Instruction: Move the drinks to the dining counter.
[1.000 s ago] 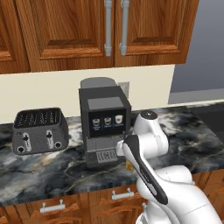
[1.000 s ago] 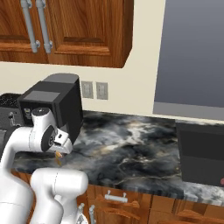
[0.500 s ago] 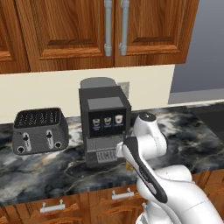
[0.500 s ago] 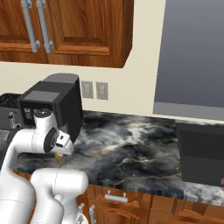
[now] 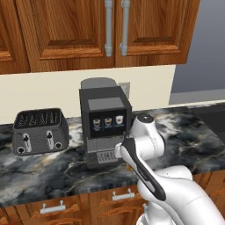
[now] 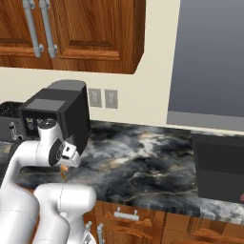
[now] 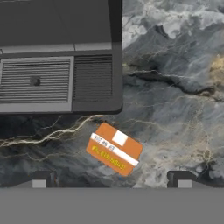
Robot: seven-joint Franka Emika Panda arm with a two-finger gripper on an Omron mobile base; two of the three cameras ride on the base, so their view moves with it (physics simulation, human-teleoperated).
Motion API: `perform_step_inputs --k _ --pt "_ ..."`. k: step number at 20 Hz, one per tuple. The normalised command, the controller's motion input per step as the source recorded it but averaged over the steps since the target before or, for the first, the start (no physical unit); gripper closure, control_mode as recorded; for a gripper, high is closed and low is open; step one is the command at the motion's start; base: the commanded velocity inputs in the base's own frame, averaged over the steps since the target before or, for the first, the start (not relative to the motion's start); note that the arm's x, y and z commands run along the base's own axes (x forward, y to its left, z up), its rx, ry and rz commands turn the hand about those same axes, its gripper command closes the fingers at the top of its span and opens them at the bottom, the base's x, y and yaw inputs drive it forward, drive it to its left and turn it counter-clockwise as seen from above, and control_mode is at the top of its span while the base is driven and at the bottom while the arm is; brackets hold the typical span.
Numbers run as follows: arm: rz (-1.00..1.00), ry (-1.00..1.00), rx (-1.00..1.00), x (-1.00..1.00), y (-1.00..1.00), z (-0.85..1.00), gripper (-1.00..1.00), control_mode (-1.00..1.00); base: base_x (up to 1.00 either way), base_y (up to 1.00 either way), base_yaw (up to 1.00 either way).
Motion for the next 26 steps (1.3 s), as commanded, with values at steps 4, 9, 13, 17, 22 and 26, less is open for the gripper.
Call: perform_step_inputs --k 4,9,13,17,22,26 --pt "0.03 0.00 0.00 0.25 0.00 -0.13 -1.00 -1.00 0.00 0.00 0.00" --pt "0.03 0.00 0.00 0.18 0.00 -0.20 -1.00 -1.00 0.00 0.00 0.00" --pt "0.03 0.00 0.00 0.10 0.00 -0.18 -1.00 -1.00 0.00 0.00 0.00" --pt "0.02 0.00 0.00 0.00 0.00 -0.26 -1.00 -1.00 0.00 0.00 0.00" --pt "0.02 0.00 0.00 -0.07 0.00 -0.26 -1.00 -1.00 0.00 0.00 0.00" --pt "0.01 0.00 0.00 -0.01 -0.01 -0.26 -1.00 -1.00 0.00 0.00 0.00"
